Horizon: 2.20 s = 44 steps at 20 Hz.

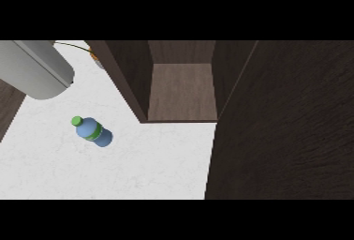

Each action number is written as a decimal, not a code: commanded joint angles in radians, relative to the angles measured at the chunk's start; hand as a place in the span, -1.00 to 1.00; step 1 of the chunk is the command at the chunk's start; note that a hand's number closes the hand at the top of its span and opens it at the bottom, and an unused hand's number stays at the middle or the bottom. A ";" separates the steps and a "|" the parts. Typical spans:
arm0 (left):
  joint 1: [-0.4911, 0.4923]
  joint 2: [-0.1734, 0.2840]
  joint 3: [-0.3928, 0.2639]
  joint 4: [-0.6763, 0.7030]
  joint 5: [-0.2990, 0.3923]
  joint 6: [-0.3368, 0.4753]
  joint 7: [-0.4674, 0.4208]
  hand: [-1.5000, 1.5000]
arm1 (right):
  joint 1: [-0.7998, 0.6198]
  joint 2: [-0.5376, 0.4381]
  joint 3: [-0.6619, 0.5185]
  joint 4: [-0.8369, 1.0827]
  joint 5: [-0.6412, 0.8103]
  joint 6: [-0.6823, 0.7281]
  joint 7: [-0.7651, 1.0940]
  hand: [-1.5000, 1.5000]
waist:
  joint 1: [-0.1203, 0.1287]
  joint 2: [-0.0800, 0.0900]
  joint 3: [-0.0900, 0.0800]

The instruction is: Pick up the bottled water, place it into the cabinet and close the cabinet

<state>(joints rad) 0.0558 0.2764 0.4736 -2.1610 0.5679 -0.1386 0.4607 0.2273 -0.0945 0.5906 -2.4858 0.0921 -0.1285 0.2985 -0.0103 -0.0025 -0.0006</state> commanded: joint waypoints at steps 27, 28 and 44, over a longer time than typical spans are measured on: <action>-0.121 -0.115 -0.184 0.711 -0.431 -0.082 -0.565 -1.00 | -0.008 -0.098 0.154 -0.069 0.168 -0.157 -0.018 -1.00 | -0.002 0.000 0.000; -0.166 -0.126 -0.200 0.741 -0.465 -0.046 -0.577 -1.00 | 0.007 -0.128 0.140 -0.108 0.149 -0.152 0.028 -1.00 | -0.004 0.001 0.000; -0.258 -0.110 -0.184 1.162 -0.503 -0.078 -0.844 -1.00 | -0.085 -0.167 0.076 -0.102 0.107 -0.191 0.065 -1.00 | 0.000 0.003 -0.001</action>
<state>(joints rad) -0.1743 0.1504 0.2720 -1.1004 0.0698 -0.2142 -0.3285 0.1595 -0.2332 0.7020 -2.4777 0.1238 -0.3299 0.2912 -0.0114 -0.0006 -0.0012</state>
